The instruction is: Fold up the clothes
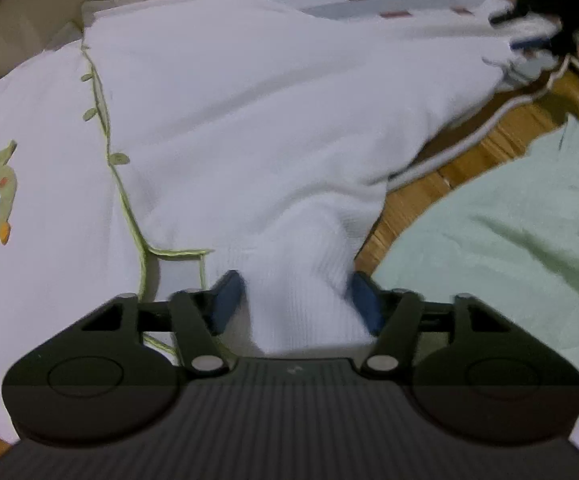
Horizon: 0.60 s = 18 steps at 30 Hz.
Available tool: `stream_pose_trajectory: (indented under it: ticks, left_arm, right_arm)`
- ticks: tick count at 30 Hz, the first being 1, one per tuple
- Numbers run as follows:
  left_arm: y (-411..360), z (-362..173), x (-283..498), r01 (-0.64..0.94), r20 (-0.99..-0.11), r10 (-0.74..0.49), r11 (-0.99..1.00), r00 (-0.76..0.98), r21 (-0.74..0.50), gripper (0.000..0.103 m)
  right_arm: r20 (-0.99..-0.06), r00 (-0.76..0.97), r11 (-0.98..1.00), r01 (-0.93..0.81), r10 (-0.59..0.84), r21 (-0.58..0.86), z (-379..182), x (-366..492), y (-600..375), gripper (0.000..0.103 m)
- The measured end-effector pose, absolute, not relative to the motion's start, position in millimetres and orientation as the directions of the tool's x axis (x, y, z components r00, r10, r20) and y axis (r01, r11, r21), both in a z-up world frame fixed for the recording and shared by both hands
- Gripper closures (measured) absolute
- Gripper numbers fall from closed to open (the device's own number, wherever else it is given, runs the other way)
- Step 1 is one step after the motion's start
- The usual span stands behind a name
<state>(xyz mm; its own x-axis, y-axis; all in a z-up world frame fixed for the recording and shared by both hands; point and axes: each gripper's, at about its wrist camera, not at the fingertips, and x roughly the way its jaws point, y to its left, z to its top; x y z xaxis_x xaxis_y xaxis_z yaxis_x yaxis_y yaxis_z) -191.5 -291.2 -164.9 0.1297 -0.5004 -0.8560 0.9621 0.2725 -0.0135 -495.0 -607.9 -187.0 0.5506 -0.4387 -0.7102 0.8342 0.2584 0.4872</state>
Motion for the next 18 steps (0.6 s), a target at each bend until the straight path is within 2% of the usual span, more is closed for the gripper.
stream_pose_trajectory:
  ticks: [1,5,9,11,12,14,16,18]
  left_arm:
    - [-288,-163,-188,0.957,-0.857,-0.502,0.287,0.118,-0.036,0.094]
    - [-272,-156,-180,0.938,-0.865,-0.498,0.321,0.052,-0.129,0.098]
    - [-277,-157,-195,0.969,-0.884,-0.460,0.243,0.081,-0.038,0.098]
    - [-285,-155,-202,0.980,-0.892,-0.446,0.196,0.071,-0.020,0.088]
    - [-286,-147,-203,0.985,-0.886,-0.464,0.167,0.032,-0.052,0.085]
    - [-284,-130,-201,0.982,-0.855,-0.515,0.124,-0.059,-0.143,0.064]
    - [-286,-119,-187,0.954,-0.801,-0.588,0.157,-0.116,-0.254,0.058]
    - [-292,-112,-170,0.916,-0.755,-0.642,0.209,-0.135,-0.341,0.057]
  right_arm:
    - [-0.709,0.556,0.244,0.830,-0.434,0.501,-191,-499,-609,0.040]
    - [-0.700,0.549,0.213,0.832,-0.457,0.513,-199,-515,-610,0.040]
    - [-0.676,0.513,0.194,0.848,-0.529,0.493,-196,-534,-619,0.040]
    - [-0.669,0.490,0.185,0.860,-0.559,0.475,-196,-543,-627,0.040]
    - [-0.667,0.482,0.173,0.862,-0.569,0.476,-199,-546,-631,0.040]
    - [-0.662,0.466,0.148,0.866,-0.587,0.478,-203,-552,-640,0.040]
    - [-0.658,0.449,0.123,0.869,-0.604,0.480,-208,-558,-649,0.039]
    - [-0.654,0.432,0.099,0.871,-0.621,0.482,-213,-564,-657,0.035]
